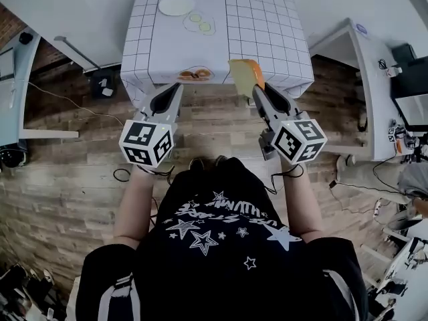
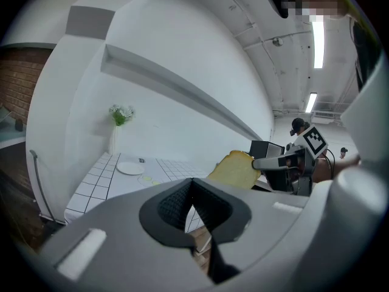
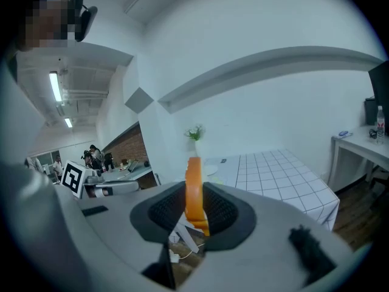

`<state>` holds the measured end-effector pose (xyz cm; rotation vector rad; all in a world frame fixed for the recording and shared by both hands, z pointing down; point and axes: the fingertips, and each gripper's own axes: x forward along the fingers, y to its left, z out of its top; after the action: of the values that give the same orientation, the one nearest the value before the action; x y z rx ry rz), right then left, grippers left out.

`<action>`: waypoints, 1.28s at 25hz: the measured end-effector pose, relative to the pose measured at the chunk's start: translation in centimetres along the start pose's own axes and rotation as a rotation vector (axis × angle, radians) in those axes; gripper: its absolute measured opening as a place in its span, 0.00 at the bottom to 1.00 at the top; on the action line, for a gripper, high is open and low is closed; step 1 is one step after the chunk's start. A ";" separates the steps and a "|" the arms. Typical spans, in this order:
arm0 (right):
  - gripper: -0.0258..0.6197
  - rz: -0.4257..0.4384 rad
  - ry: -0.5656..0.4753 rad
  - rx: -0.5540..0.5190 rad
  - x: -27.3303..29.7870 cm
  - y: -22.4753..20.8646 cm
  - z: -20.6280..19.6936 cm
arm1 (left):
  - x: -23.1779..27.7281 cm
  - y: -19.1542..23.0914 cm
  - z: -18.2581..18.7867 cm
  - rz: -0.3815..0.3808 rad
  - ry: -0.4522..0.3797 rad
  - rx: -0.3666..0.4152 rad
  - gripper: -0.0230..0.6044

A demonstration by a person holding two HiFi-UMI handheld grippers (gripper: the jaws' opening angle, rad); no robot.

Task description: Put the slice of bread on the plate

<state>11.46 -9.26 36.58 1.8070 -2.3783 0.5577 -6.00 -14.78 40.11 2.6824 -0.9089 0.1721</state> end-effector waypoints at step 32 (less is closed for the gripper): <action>0.18 0.168 -0.030 -0.007 15.1 -13.2 8.3 | 14.9 5.3 6.2 0.152 0.001 0.047 0.05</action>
<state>20.75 -28.86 36.40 1.6334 -2.5646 0.5421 2.65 -29.30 38.60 2.6555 -1.1219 0.2304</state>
